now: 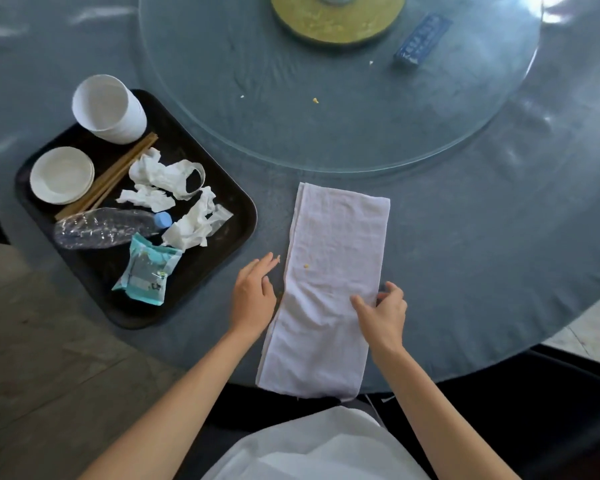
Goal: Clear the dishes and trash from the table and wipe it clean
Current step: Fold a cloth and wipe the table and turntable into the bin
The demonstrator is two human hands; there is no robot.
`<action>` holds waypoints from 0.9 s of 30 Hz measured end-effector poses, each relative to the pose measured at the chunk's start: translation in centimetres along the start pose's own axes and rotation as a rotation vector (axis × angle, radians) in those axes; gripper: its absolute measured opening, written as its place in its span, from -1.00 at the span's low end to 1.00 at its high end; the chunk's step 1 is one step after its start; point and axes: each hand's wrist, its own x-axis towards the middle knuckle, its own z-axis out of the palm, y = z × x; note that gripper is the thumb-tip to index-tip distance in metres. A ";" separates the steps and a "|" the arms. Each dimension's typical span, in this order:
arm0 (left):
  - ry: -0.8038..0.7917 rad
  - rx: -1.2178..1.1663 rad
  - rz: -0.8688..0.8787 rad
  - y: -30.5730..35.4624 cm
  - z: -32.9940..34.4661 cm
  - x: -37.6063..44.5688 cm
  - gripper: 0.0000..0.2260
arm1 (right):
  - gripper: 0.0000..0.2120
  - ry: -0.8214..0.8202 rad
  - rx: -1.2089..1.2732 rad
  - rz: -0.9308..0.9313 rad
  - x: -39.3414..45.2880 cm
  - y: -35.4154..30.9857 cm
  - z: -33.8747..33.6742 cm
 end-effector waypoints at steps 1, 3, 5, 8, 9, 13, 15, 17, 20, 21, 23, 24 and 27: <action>0.014 0.000 -0.006 -0.1 -0.4 -0.1 -0.59 | -0.34 0.002 -0.004 0.029 -0.2 -0.2 0.1; -0.001 0.001 -0.035 -0.2 -1.2 -0.5 -0.64 | -0.42 0.001 -0.022 0.104 -0.4 -0.5 0.1; -0.046 -0.023 -0.064 -0.4 -1.9 -0.7 -0.68 | -0.53 -0.007 -0.046 0.166 -0.6 -0.5 0.1; -0.123 -0.052 -0.088 -0.9 -2.6 -0.7 -0.74 | -0.74 0.008 -0.117 0.170 -1.0 -0.2 0.6; -0.162 -0.056 -0.085 -1.1 -2.7 -0.7 -0.74 | -0.77 0.015 -0.109 0.179 -1.2 -0.3 0.7; -0.287 -0.013 -0.007 -0.3 -2.6 -0.7 -0.72 | -0.80 0.044 -0.046 0.165 -2.0 -0.9 0.8; -0.340 -0.033 -0.008 0.6 -2.7 -0.5 -0.69 | -0.85 0.058 0.029 0.132 -2.9 -1.6 0.6; -0.390 -0.065 -0.012 1.5 -3.0 -0.2 -0.67 | -0.83 0.019 0.165 0.080 -4.0 -2.2 0.1; -0.431 -0.191 -0.047 2.6 -3.5 0.4 -0.68 | -0.83 -0.016 0.258 -0.046 -6.0 -3.2 -1.5; -0.440 -0.248 -0.076 3.0 -3.7 0.5 -0.68 | -0.77 -0.050 0.262 -0.090 -6.8 -3.7 -2.2; -0.487 -0.367 -0.155 3.2 -4.0 0.6 -0.62 | -0.49 -0.137 0.285 -0.146 -8.1 -4.9 -3.5; -0.529 -0.424 -0.196 3.3 -4.2 0.5 -0.56 | -0.40 -0.167 0.297 -0.172 -8.6 -5.5 -4.1; -0.643 -0.445 -0.273 3.9 -4.9 0.2 -0.45 | -0.40 -0.192 0.230 -0.264 -9.4 -6.6 -5.4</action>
